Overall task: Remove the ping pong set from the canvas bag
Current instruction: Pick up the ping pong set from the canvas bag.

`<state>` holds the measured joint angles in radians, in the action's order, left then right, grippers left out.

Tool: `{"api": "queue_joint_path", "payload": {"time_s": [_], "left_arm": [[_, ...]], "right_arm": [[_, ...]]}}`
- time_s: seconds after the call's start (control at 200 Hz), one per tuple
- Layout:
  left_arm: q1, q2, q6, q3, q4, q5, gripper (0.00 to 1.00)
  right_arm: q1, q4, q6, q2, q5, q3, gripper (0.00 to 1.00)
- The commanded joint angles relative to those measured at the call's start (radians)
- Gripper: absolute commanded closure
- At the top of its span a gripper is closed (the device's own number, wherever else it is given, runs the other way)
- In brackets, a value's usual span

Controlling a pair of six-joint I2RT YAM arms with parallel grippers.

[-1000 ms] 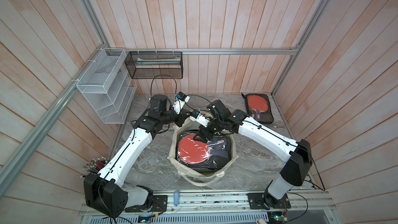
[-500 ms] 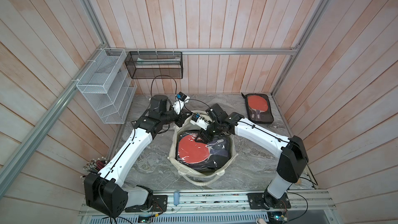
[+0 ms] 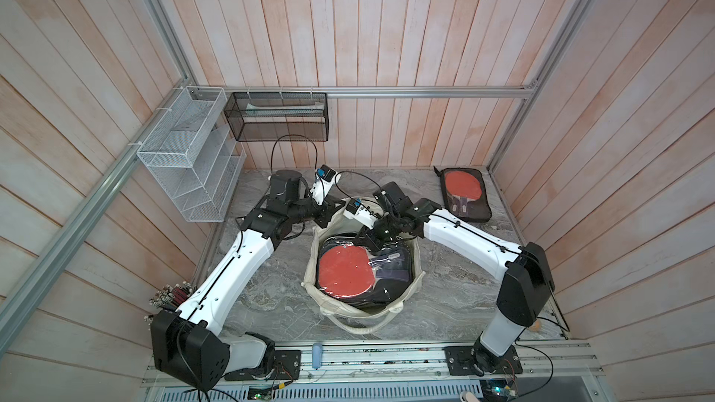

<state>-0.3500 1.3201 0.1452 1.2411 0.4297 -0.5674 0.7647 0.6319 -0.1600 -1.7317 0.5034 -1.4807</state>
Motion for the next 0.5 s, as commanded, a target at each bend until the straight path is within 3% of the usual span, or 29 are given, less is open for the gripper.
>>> {"api": "queue_joint_path", "payload": {"time_s": [0.0,0.495], "left_arm": [[0.0,-0.03,-0.01,0.001,-0.103,-0.038,1.0],[-0.001,0.012,-0.019,0.016,-0.091,0.009,1.0]], "right_arm": [[-0.001,0.075,-0.003,-0.005,-0.034,-0.015,1.0],[0.0,0.092,0.02,0.148,-0.208,-0.213,1.0]]}}
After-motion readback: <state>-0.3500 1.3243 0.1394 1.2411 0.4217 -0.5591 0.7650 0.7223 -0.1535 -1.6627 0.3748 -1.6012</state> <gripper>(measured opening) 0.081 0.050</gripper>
